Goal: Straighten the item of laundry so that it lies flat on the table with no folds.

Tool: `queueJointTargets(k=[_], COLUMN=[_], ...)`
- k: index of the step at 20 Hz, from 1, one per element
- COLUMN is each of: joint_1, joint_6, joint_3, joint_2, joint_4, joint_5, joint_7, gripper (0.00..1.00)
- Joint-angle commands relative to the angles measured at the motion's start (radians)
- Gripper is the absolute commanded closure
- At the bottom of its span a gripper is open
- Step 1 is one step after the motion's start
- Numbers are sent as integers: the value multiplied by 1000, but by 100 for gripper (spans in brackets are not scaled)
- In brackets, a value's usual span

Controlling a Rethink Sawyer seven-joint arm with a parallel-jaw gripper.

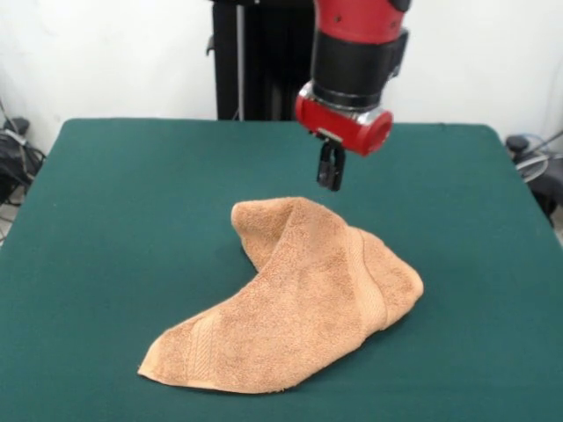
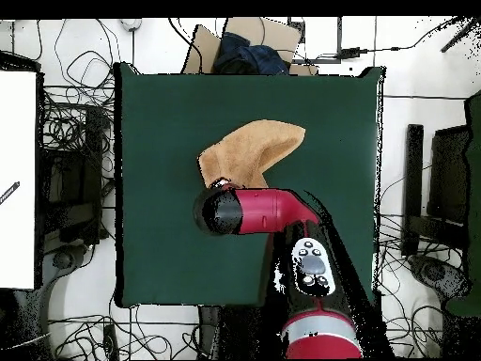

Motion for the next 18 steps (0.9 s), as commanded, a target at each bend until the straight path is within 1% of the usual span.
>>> queueJointTargets(k=[1,5,8,11,13,14,17,18], joint_1=[12,15,-11,-10,-40,-42,-11,-6], joint_6=[65,63,6,-21,-43,-52,-59,-54], joint_3=[21,19,32,23,40,38,15,16], joint_2=[-26,-36,18,78,125,139,148,154], joint_4=[37,44,32,-16,-34,-45,-66,-73], joint_5=[52,60,51,29,30,23,11,19], joint_7=[77,70,54,44,30,27,44,52], gripper=[100,100,100,100,100,100,100,100])
